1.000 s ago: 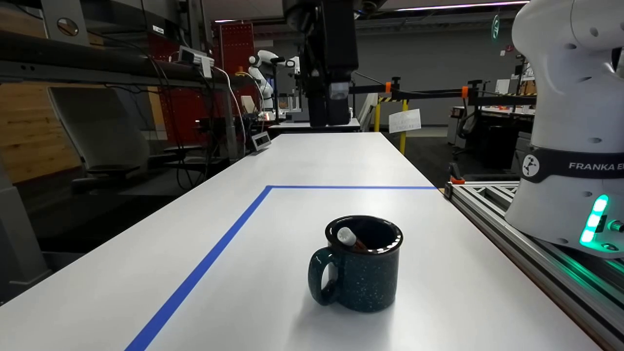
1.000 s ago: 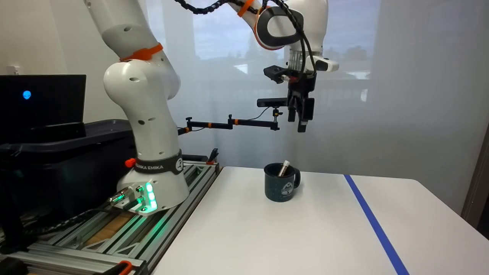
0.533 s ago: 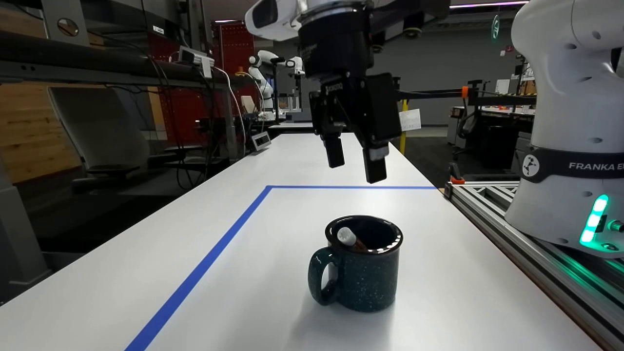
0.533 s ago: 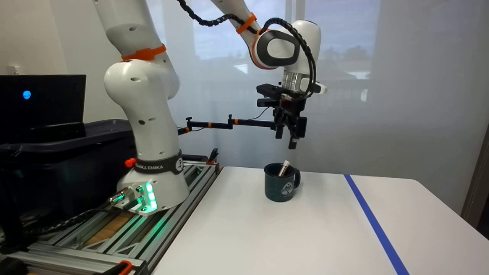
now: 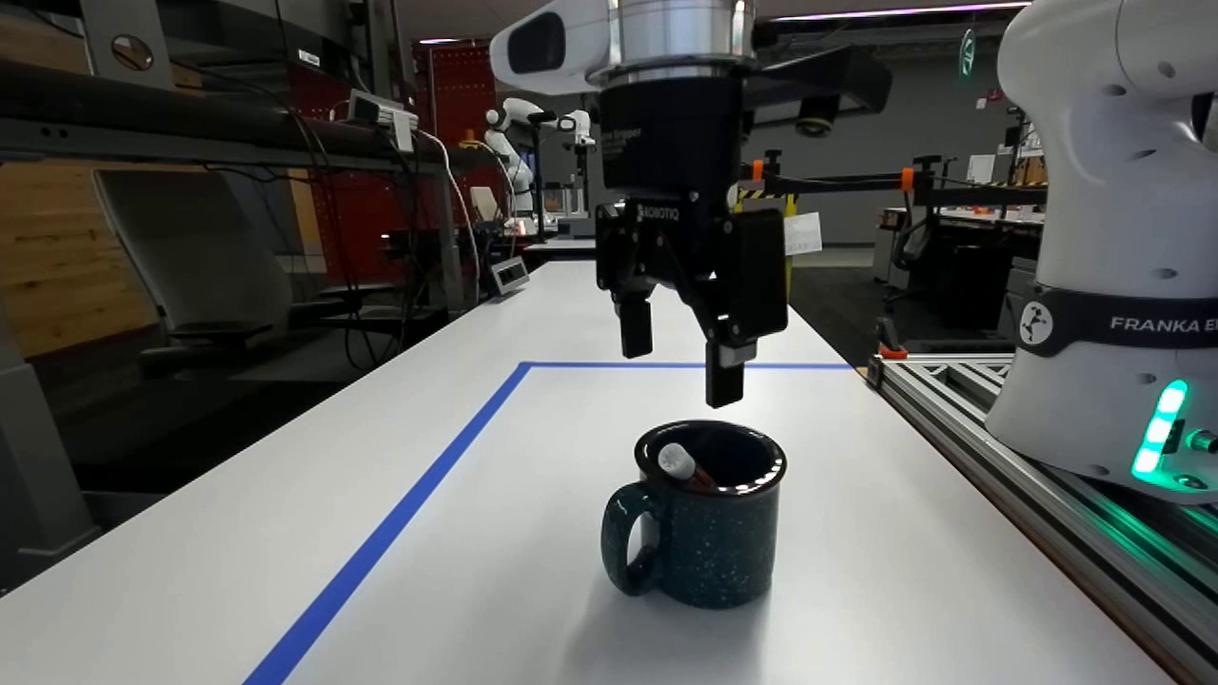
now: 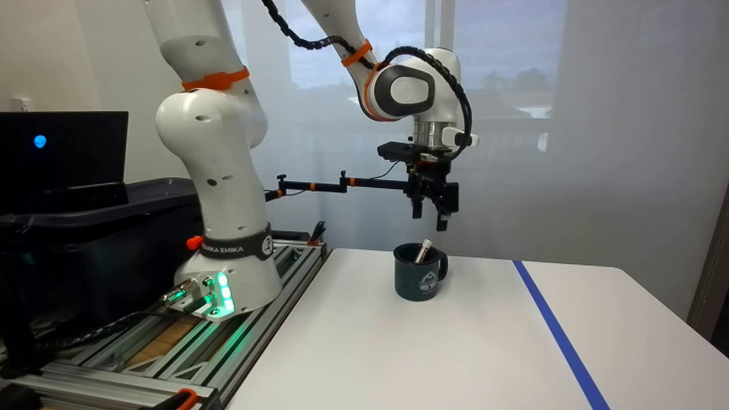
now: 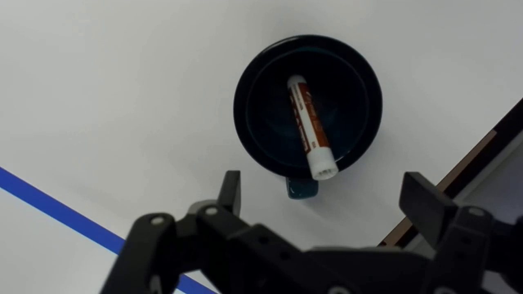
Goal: Take the marker from the cup and place it on the table
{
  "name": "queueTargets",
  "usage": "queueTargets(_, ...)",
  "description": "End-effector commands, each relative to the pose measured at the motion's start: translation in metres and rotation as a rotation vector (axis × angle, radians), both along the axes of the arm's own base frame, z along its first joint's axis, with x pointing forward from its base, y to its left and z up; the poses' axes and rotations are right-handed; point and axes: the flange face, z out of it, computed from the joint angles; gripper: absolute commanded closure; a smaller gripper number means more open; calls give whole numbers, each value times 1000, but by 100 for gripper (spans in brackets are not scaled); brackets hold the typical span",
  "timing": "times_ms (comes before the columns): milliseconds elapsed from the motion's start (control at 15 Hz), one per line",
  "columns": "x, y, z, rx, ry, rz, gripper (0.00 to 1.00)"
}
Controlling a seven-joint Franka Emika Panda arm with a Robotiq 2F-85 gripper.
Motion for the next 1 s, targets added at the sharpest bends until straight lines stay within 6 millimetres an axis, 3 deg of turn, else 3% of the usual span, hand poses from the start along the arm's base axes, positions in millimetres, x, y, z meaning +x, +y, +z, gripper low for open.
queueTargets(0,1,4,-21,44,-15,10,0)
queueTargets(133,4,1,-30,51,-16,4,0)
queueTargets(200,6,-2,-34,57,-14,3,6)
queueTargets(267,6,-2,-38,61,-13,-1,27)
queueTargets(400,7,-3,-43,72,-9,-1,31)
queueTargets(933,8,0,-43,87,3,13,95)
